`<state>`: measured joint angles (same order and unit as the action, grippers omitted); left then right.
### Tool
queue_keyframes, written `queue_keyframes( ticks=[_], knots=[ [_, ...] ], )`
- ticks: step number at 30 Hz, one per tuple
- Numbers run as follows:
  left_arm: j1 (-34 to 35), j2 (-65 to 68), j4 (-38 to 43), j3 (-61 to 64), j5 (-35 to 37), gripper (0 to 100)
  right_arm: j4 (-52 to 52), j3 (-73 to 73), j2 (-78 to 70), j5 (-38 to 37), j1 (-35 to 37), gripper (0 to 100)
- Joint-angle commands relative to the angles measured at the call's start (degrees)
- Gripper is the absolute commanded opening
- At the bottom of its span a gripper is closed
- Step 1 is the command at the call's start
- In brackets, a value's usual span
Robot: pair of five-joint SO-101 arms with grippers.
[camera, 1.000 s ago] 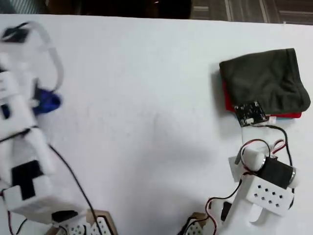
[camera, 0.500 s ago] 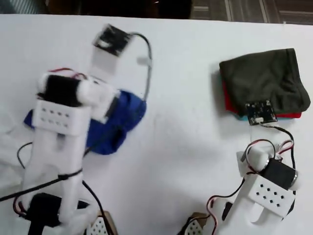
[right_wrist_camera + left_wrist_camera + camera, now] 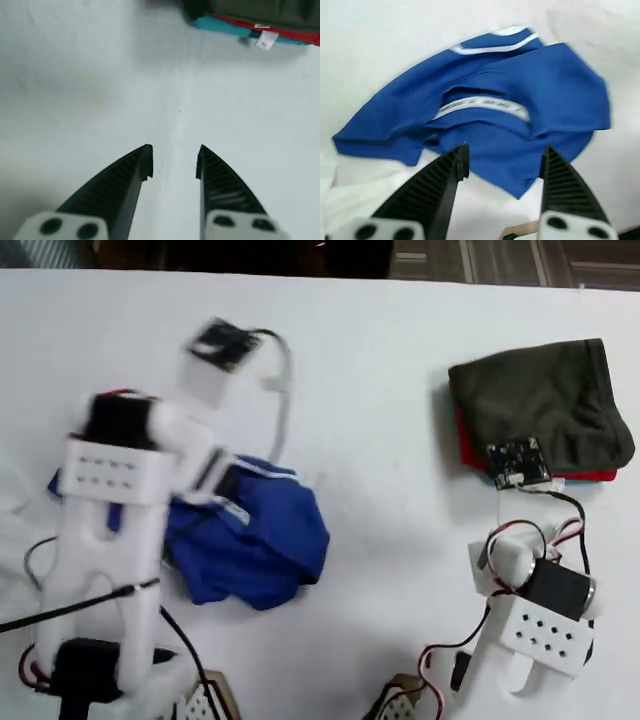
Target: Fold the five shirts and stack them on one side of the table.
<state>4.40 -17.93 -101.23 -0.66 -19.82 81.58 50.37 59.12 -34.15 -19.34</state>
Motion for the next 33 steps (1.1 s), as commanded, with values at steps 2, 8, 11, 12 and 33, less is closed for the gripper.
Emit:
queue_keyframes(
  ticks=[2, 8, 11, 12, 33],
  knots=[
    [16.79, -1.93, 2.2, 1.54, -7.56, 25, -0.84, -0.79, -0.22, 0.53, 4.7, 14.9],
    [35.34, -1.76, 5.54, 4.97, -14.86, 25, -0.48, -9.32, -13.41, 6.24, 16.31, 22.2],
    [40.35, -1.76, 5.54, 6.73, -17.41, 25, -0.4, -17.49, -22.73, 9.49, 23.6, 22.3],
    [41.85, -1.76, 5.54, 7.25, -17.93, 25, -0.4, -20.13, -25.63, 10.2, 26.51, 22.3],
    [57.41, -1.76, 5.54, 9.27, -21.19, 25, -8.92, -34.11, -60.88, 20.4, 70.99, 22.3]
  ],
)
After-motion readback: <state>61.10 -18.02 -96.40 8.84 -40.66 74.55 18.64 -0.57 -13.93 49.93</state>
